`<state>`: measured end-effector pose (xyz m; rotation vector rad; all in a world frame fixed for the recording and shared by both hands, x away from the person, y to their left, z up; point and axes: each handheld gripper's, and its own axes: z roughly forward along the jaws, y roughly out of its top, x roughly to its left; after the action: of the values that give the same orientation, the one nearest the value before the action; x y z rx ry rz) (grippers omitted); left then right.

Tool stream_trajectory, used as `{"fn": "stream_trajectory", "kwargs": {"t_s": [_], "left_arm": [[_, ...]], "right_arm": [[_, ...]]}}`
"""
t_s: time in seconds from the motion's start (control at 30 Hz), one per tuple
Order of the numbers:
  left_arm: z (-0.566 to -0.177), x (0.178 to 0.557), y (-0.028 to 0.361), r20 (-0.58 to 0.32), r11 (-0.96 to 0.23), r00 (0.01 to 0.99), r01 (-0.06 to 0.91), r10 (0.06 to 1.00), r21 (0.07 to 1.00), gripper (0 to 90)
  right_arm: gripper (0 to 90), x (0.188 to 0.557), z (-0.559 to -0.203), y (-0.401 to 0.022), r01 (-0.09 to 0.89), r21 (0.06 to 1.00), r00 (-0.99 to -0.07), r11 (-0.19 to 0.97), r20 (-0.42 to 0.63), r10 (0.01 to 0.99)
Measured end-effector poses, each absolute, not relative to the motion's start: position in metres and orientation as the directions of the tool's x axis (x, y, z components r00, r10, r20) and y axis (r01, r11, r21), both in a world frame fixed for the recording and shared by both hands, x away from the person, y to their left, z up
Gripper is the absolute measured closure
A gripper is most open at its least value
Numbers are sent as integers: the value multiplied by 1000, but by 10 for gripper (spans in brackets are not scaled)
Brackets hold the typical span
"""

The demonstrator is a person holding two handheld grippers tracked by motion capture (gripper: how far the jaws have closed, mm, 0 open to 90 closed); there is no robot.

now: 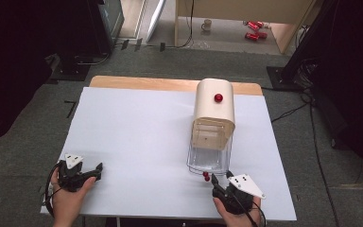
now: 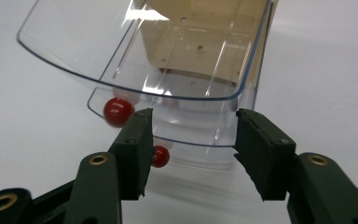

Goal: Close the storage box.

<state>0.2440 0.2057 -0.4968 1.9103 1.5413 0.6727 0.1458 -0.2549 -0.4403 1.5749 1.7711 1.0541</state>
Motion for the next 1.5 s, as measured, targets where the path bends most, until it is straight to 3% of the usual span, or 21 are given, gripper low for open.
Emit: {"fn": "stream_trajectory", "kwargs": {"t_s": [0.43,1.5], "left_arm": [[-497,244,206,23,-158,203,682,979,714,139],[-497,244,206,23,-158,204,681,979,715,140]], "right_arm": [[459,146,-448,-253,566,824,-165,-15,132,977],[468,180,-413,-263,475,879,-135,-42,120,984]]}}
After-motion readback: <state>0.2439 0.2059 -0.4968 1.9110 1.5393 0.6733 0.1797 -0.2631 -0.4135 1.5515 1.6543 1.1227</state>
